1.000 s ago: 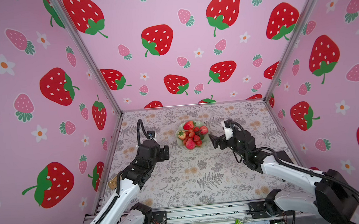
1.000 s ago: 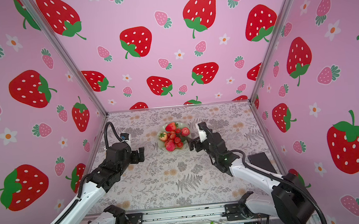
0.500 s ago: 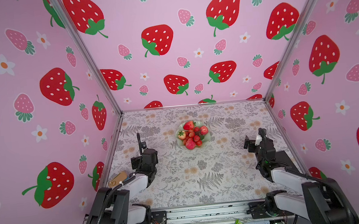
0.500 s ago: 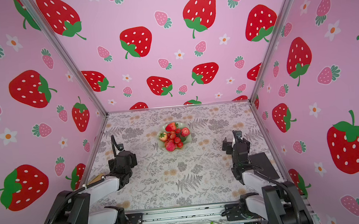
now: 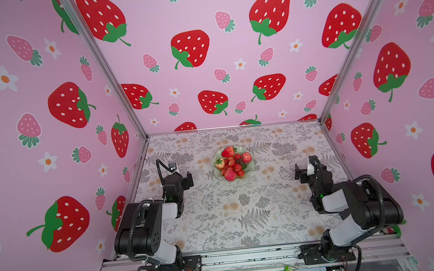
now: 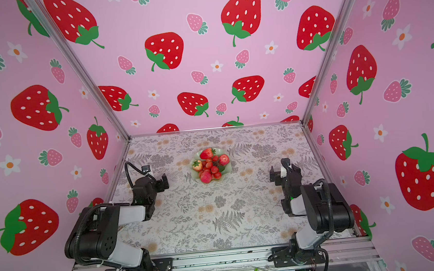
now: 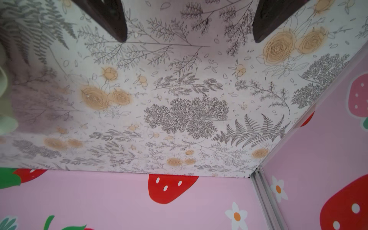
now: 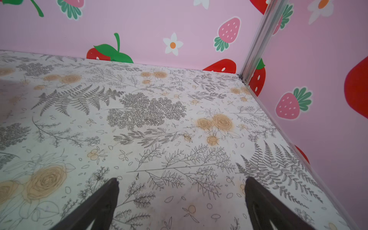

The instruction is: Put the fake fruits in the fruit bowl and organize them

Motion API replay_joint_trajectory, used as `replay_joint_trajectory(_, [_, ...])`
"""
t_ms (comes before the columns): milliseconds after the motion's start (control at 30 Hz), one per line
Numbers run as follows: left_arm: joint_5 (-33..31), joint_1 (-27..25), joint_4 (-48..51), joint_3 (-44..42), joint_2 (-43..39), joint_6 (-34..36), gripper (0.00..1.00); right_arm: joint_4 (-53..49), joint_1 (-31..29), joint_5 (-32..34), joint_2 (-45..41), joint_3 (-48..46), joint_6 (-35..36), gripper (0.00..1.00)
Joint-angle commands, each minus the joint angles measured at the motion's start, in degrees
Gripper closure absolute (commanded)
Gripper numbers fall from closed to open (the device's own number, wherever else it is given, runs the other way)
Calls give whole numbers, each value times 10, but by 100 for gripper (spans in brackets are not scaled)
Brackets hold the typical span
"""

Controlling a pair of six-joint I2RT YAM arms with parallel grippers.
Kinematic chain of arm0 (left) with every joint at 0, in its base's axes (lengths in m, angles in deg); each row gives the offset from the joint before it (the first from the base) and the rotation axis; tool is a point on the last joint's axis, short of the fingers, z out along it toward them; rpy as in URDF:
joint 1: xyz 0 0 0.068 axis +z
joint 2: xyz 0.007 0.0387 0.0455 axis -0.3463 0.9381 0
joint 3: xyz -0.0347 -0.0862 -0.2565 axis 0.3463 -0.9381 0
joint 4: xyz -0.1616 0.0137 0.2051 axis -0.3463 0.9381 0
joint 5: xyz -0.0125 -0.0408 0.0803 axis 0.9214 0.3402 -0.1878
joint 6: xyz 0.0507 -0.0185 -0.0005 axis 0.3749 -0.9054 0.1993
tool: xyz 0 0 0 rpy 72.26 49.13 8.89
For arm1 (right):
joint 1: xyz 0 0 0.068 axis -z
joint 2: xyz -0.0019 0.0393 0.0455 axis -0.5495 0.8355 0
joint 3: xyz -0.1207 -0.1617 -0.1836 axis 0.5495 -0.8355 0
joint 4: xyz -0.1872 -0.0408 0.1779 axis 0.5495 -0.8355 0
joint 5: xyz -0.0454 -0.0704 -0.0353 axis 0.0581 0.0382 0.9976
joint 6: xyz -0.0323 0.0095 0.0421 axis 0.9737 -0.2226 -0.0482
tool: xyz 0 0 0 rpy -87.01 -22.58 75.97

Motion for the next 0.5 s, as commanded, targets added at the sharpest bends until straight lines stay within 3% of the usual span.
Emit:
replay_joint_trajectory(0, [28,6,29,15,1,6,1,33,3,-15,0,9,1,1])
replay_joint_trajectory(467, [49,20,37,20,1,-2,1,18,3,-11,-4,14,2,1])
